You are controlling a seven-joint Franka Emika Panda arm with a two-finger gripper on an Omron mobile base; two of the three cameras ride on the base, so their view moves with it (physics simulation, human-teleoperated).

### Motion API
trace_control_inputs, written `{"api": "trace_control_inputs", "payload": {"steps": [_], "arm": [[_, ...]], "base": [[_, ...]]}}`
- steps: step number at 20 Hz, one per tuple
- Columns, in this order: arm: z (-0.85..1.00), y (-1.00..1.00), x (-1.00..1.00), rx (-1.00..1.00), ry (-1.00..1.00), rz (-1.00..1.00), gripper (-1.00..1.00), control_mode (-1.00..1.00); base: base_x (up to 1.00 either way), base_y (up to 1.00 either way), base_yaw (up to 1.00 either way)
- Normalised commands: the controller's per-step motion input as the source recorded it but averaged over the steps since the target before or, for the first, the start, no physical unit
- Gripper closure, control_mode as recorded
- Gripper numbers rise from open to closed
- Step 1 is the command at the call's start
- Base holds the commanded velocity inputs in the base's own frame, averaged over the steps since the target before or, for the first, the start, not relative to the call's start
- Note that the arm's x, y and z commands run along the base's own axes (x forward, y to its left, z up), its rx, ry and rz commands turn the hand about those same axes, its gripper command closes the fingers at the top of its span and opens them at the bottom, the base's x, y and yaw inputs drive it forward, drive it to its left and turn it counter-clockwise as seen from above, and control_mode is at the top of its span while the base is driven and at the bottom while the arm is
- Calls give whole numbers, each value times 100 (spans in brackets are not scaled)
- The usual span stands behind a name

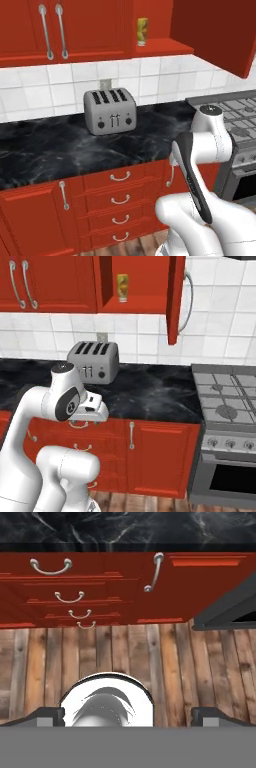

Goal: Move the mustard and shaker from the cabinet to the dining counter.

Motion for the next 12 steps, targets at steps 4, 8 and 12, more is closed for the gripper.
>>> {"api": "trace_control_inputs", "payload": {"steps": [4,8,12], "arm": [[0,0,0,0,0,0,-100,100],[0,0,0,0,0,0,-100,100],[0,0,0,0,0,0,-100,100]], "base": [[50,-56,0],[65,-35,0],[89,-4,1]]}}
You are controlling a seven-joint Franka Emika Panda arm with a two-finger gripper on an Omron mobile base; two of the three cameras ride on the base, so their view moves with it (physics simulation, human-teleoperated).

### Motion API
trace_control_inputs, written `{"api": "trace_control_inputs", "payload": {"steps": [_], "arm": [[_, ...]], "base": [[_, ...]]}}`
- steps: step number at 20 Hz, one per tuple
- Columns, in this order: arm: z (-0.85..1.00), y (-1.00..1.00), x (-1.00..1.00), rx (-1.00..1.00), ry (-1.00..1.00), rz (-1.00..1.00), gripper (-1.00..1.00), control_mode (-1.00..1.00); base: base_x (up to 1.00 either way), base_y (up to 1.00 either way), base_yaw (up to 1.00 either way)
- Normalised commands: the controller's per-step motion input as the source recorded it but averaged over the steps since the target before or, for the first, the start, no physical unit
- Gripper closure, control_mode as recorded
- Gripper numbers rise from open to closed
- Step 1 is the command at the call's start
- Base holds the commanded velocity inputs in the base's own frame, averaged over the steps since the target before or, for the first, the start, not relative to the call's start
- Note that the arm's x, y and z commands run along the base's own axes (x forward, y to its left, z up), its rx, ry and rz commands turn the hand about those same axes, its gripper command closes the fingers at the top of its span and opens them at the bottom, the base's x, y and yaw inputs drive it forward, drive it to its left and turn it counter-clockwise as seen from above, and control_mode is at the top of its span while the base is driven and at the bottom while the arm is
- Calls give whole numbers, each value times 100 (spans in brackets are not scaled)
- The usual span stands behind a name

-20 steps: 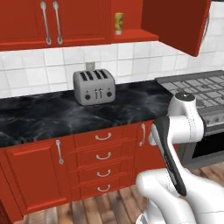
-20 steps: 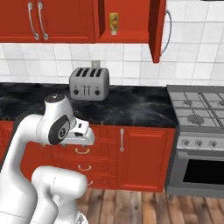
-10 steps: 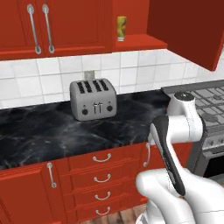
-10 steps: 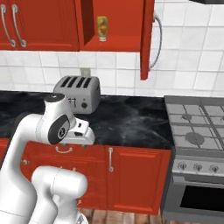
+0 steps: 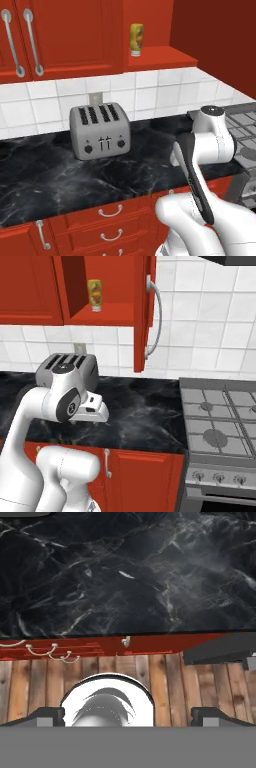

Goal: Move the mustard and shaker from the cabinet to the dining counter.

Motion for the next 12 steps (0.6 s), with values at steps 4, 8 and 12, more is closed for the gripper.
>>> {"api": "trace_control_inputs", "payload": {"steps": [4,8,12], "arm": [[0,0,0,0,0,0,-100,100],[0,0,0,0,0,0,-100,100],[0,0,0,0,0,0,-100,100]], "base": [[78,-2,2],[54,-16,1],[9,-1,0]]}}
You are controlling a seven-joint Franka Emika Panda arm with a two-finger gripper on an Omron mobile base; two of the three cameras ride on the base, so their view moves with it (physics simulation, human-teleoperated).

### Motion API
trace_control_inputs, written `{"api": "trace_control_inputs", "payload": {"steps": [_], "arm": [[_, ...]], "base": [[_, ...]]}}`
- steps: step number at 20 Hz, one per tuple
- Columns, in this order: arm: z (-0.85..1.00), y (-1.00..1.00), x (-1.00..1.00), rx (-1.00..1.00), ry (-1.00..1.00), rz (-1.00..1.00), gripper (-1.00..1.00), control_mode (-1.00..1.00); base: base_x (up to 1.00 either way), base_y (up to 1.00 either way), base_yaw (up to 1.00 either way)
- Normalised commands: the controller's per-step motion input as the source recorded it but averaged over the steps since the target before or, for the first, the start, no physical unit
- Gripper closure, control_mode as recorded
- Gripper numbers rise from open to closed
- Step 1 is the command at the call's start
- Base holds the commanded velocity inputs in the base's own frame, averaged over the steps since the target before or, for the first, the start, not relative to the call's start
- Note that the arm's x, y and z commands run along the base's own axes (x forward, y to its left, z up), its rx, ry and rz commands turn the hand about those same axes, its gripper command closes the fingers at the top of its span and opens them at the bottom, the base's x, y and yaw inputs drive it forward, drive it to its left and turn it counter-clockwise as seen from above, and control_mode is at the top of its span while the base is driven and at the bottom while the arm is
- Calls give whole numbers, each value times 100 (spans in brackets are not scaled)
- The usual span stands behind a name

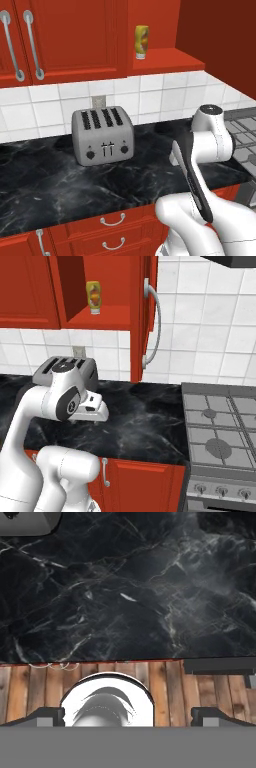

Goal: Move the mustard and shaker from the cabinet to the dining counter.

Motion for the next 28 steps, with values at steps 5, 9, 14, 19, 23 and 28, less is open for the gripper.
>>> {"api": "trace_control_inputs", "payload": {"steps": [5,9,14,19,23,28], "arm": [[0,0,0,0,0,0,-100,100],[0,0,0,0,0,0,-100,100],[18,16,0,-5,-31,-1,-100,-100],[37,8,-1,0,-33,0,-100,-100],[47,1,-4,8,-14,1,-100,-100],[49,12,-1,5,-13,6,-100,-100]], "base": [[0,0,0],[-1,9,0],[0,5,0],[0,0,0],[0,0,0],[0,0,0]]}}
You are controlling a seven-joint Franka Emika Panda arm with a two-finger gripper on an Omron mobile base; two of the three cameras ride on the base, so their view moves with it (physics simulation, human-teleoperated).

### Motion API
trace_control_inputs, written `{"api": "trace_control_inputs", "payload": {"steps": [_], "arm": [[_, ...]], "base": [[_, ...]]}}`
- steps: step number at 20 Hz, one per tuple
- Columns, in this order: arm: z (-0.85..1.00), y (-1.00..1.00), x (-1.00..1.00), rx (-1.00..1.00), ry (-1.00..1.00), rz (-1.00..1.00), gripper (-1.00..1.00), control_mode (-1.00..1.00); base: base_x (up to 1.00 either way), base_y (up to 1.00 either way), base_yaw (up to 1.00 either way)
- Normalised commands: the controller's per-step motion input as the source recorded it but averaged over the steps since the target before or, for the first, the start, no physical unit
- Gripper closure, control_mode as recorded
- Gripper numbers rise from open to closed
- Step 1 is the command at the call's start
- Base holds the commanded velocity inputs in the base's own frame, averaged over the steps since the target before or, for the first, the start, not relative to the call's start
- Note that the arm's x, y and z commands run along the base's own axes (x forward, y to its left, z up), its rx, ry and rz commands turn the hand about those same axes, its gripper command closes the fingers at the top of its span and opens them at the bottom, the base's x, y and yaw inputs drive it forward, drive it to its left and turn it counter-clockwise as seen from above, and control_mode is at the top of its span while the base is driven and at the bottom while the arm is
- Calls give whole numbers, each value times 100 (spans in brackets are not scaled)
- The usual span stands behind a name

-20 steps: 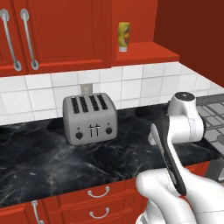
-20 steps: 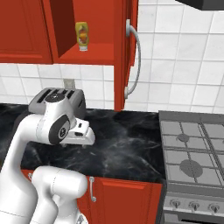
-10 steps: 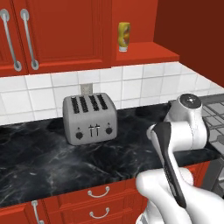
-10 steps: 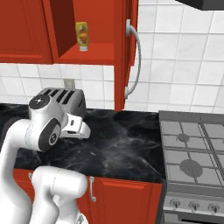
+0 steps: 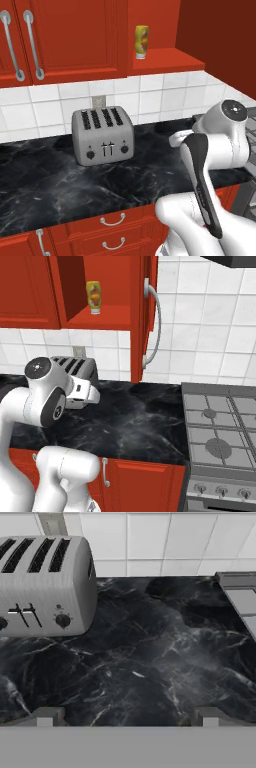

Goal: Move the mustard and shaker from the cabinet to the dining counter.

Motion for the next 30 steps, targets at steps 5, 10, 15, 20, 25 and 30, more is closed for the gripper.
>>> {"api": "trace_control_inputs", "payload": {"steps": [5,10,15,20,25,30], "arm": [[47,19,8,0,-24,5,-100,-100],[52,14,23,0,-15,4,-100,-100],[53,2,23,5,0,2,-100,-100],[56,0,21,2,-4,4,-100,-100],[54,0,27,0,-1,2,-100,-100],[52,0,34,0,0,3,-100,-100]], "base": [[0,0,0],[0,0,0],[0,0,0],[0,0,0],[0,0,0],[0,0,0]]}}
